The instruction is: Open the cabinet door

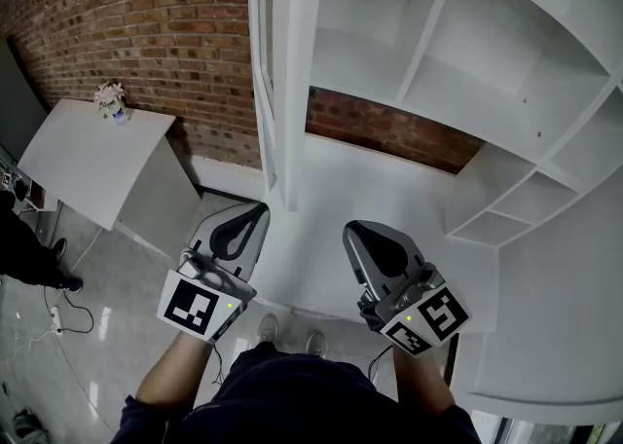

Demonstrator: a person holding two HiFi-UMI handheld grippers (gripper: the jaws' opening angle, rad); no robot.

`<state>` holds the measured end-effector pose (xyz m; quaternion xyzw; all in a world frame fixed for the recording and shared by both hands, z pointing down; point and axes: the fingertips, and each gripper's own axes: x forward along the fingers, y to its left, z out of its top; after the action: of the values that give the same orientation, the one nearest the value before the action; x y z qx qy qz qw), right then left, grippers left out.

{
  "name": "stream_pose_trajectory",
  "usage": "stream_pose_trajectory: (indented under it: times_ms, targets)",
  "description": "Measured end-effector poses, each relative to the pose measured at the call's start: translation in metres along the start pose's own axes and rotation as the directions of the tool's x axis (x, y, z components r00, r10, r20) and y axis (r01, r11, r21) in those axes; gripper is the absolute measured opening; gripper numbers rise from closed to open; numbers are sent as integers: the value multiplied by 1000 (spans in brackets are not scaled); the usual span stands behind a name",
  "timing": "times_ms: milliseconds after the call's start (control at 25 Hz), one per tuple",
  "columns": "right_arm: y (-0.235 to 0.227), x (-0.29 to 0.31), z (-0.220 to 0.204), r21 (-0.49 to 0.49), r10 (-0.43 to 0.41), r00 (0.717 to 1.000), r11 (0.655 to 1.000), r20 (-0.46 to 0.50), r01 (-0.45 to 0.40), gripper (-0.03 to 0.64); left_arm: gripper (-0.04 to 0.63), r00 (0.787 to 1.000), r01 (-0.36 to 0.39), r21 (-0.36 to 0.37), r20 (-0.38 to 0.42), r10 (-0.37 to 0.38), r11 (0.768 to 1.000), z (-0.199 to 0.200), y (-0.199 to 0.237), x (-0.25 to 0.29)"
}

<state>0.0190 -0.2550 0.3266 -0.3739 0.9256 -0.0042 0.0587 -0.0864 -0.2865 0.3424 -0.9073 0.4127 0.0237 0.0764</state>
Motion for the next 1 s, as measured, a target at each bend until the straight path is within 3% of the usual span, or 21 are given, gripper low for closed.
stream_pose_trajectory:
  times_ms: [1000]
  targets:
    - [-2,-1,-13,15,38,999,999,-29,-37,25,6,999,10,-22,-35,-10,1000,-16,-9,7]
